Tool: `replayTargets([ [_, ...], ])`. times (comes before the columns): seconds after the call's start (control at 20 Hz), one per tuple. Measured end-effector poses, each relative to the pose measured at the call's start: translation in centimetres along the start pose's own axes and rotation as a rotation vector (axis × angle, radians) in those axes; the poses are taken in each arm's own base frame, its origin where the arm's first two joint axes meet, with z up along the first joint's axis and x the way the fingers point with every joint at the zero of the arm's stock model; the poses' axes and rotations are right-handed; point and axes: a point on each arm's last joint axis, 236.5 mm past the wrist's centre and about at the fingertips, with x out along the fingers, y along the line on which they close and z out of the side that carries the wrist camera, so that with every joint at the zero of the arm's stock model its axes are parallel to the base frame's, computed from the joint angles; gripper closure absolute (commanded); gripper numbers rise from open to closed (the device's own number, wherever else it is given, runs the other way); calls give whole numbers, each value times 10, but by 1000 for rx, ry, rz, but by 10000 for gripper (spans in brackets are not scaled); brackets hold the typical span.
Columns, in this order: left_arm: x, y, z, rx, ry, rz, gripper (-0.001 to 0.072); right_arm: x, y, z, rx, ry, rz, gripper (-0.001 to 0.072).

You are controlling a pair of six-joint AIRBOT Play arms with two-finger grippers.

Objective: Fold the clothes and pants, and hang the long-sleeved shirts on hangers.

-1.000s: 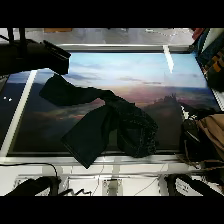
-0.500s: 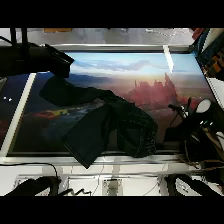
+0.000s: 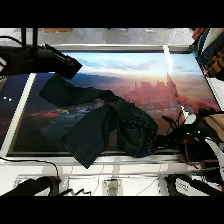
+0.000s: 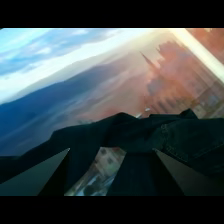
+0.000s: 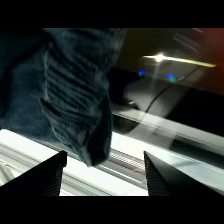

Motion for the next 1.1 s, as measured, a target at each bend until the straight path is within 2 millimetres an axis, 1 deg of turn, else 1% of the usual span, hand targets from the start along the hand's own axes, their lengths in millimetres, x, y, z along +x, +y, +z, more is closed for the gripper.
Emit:
replayTargets([
  [0.1, 3, 1, -2, 0, 8, 2, 130, 9, 6, 2, -6, 21, 54, 164],
  [0.2, 5, 9, -5, 13, 20, 31, 131, 16, 15, 1, -17, 47, 117, 166],
  [0.3, 5, 21, -9, 29, 37, 79, 133, 23, 21, 2, -25, 69, 166, 236],
  [0.35, 5, 28, -10, 28, 44, 105, 133, 27, 23, 2, -28, 79, 187, 274],
  [0.4, 4, 36, -12, 16, 50, 127, 134, 29, 25, 3, -34, 80, 205, 328],
  [0.45, 3, 43, -14, 5, 56, 147, 139, 31, 28, 6, -43, 73, 225, 410],
  [0.55, 2, 62, -20, -43, 67, 189, 156, 32, 33, 21, -76, 10, 255, 645],
  [0.6, 1, 73, -25, -75, 77, 211, 158, 32, 37, 25, -95, -14, 270, 679],
  [0.7, -1, 98, -38, -140, 99, 253, 170, 23, 54, 34, -136, -70, 333, 679],
  [0.75, -2, 110, -47, -175, 115, 267, 172, 17, 60, 40, -156, -107, 348, 679],
  [0.85, -5, 135, -73, -263, 158, 292, 172, 3, 73, 54, -185, -205, 367, 679],
  [0.9, -5, 147, -91, -320, 191, 294, 172, -5, 78, 61, -197, -253, 373, 679],
  [0.95, -4, 153, -112, -377, 232, 280, 173, -13, 83, 68, -207, -303, 373, 679],
  [1.0, -3, 156, -137, -436, 281, 254, 178, -21, 86, 74, -216, -349, 368, 679],
  [1.05, 0, 152, -164, -497, 336, 208, 216, -27, 89, 79, -221, -388, 366, 679],
  [1.1, 3, 145, -187, -557, 380, 159, 246, -32, 90, 83, -225, -418, 360, 679],
])
